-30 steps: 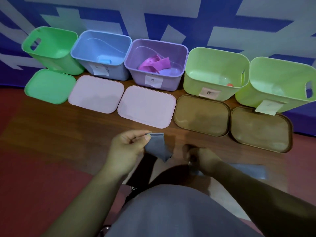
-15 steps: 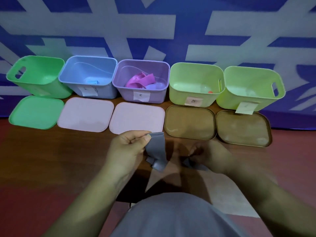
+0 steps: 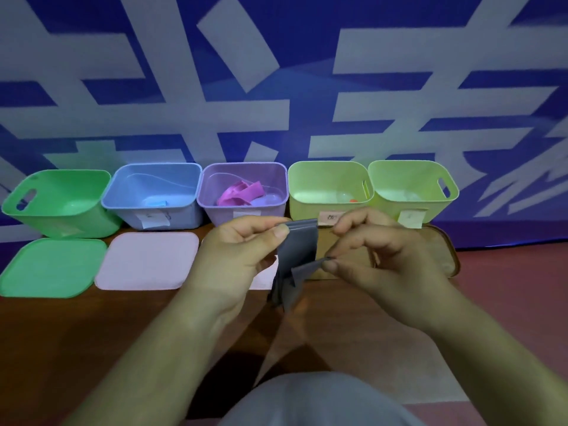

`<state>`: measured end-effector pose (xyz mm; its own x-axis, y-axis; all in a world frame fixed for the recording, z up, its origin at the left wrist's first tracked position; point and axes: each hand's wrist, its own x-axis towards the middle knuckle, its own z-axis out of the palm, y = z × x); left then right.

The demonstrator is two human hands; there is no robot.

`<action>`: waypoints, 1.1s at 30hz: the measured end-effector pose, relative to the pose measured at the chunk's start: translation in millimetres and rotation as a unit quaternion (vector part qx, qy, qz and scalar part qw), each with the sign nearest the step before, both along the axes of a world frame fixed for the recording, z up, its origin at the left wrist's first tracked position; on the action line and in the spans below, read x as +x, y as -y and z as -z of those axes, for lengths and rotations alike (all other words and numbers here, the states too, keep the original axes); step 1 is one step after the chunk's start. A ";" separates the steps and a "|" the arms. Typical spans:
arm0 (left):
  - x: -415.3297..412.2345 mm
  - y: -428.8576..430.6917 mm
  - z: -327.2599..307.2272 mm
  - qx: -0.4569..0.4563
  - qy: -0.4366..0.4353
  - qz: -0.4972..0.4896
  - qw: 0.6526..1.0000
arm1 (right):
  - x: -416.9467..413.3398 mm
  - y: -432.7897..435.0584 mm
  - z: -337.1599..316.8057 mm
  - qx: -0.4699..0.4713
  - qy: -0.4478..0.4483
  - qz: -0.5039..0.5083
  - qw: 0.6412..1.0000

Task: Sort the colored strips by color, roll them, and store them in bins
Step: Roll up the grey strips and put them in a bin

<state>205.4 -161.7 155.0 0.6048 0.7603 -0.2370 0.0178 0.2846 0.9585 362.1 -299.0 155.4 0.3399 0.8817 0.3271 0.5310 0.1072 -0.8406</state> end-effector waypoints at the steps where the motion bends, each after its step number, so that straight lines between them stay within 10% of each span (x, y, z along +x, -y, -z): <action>1: -1.6 0.9 -6.8 0.002 0.009 0.013 1.000 | -3.2 -1.7 -3.2 0.016 -0.001 0.015 1.000; 13: -13.1 4.7 -32.7 -0.033 0.043 0.067 0.996 | -29.5 -13.6 -17.4 0.116 -0.175 0.051 0.976; 23: -12.3 -8.6 -56.0 -0.005 0.056 0.056 0.997 | -33.9 -39.8 -43.3 0.153 -0.140 0.090 0.974; 33: -13.9 -41.6 -98.0 0.279 0.021 0.005 0.960 | -29.3 -79.9 -92.1 0.150 -0.113 0.093 0.978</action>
<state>191.5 -120.0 253.0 0.6125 0.7563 0.2298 -0.0238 -0.2729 0.9617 332.8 -219.1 247.5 0.5790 0.6737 0.4592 0.3699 0.2848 -0.8843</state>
